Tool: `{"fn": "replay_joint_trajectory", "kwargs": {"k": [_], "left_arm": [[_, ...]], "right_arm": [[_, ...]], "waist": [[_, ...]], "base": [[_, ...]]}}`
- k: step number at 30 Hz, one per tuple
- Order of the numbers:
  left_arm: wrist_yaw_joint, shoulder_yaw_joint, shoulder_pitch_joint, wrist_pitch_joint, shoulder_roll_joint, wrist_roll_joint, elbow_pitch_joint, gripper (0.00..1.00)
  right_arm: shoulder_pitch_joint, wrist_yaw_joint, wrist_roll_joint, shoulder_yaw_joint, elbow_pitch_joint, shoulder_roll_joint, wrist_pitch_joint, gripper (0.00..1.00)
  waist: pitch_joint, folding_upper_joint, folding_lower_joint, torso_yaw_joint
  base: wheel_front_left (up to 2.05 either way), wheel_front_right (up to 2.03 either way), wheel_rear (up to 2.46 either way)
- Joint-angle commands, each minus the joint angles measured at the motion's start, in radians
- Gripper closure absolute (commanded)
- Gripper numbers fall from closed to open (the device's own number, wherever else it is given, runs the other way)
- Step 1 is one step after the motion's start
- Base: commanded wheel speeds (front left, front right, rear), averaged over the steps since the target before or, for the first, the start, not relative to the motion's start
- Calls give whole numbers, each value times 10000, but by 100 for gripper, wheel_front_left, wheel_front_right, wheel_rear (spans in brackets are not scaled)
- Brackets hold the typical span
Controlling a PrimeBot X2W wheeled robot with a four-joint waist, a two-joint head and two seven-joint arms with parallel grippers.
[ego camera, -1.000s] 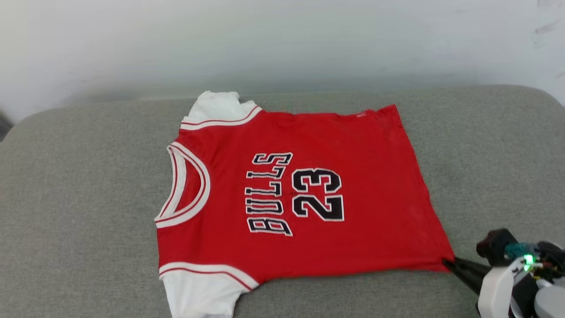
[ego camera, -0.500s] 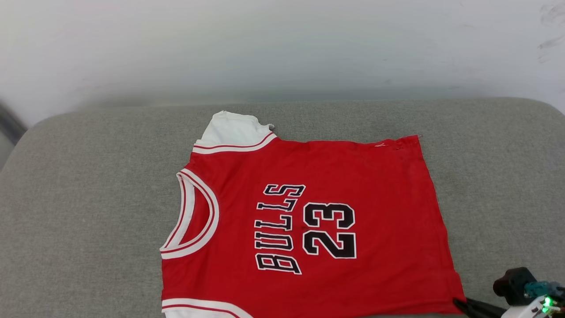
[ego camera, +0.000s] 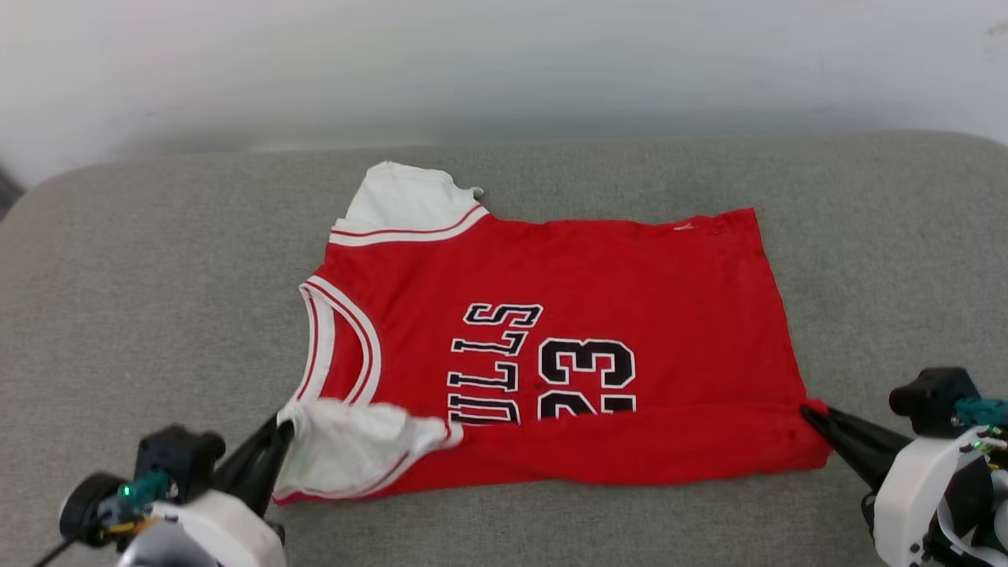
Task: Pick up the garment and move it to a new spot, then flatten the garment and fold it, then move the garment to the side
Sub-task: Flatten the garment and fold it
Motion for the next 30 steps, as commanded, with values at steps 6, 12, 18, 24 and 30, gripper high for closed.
{"fn": "replay_joint_trajectory", "kwargs": {"k": [6, 12, 18, 24, 30], "left_arm": [[-564, 131, -1687, 249, -230, 367, 960, 100], [-970, 45, -2575, 401, -345, 599, 1710, 100], [-1515, -239, -3478, 666, -695, 756, 2970, 100], [-2055, -573, -4000, 838, -1143, 802, 4467, 100], [-2332, -589, -4138, 687, -1611, 509, 5451, 86]], "right_arm": [[-501, -7, -263, -654, -335, 420, 554, 100], [-972, -7, -269, -874, -113, 650, 928, 100], [-1547, -7, -315, -631, 487, 926, 1099, 100], [-1834, -12, -313, -105, 1398, 1082, 1298, 100], [-2085, -9, 103, 33, 1699, 1300, 932, 76]], "waist": [[1023, 0, 0, -291], [1682, 0, 0, -364], [2269, 0, 0, -359], [2511, 0, 0, -311], [2224, 0, 0, -342]], "base": [[0, 0, 0], [0, 0, 0], [0, 0, 0], [0, 0, 0], [0, 0, 0]]}}
